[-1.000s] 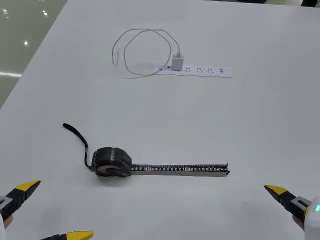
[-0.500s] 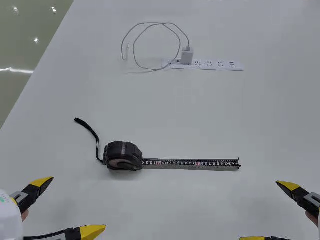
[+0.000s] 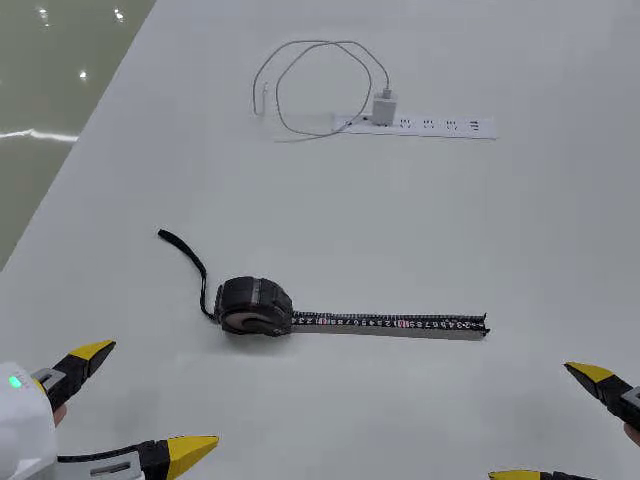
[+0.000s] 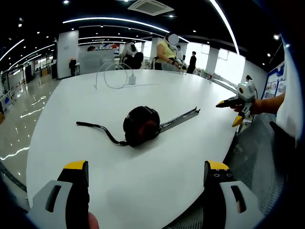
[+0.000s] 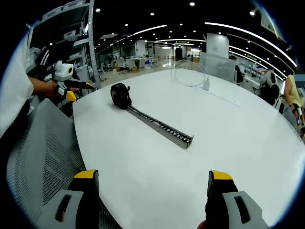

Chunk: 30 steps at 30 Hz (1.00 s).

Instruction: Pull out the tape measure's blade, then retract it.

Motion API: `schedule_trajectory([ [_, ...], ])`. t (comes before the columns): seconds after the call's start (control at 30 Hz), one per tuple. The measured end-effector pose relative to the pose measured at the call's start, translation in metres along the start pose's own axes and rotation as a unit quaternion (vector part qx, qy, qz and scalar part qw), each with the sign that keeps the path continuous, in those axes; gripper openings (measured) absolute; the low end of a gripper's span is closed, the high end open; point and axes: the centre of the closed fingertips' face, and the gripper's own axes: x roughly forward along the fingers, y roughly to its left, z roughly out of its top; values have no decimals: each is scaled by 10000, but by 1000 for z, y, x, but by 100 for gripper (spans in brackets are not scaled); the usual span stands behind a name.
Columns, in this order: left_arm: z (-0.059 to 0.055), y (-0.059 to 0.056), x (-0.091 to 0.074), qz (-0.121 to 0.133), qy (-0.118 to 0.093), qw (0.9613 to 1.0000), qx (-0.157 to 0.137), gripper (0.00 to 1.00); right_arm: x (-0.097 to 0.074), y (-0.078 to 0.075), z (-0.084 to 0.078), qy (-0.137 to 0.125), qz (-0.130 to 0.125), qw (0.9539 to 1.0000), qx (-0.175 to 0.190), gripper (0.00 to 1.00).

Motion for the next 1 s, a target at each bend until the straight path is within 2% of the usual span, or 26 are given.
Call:
schedule_trajectory([
  [0.47,-1,-1,1,-6,23,10000,-17,99,2,1,1,-5,31,10000,-3,93],
  [0.57,2,-3,4,-16,-24,10000,-43,99,2,0,2,-1,36,10000,-28,93],
  [0.77,1,-8,8,-110,16,9999,-44,99,3,-1,2,-11,37,10000,-23,93],
  [1.0,4,-5,9,-90,16,10000,-3,99,3,-1,4,-17,34,10000,-30,93],
])
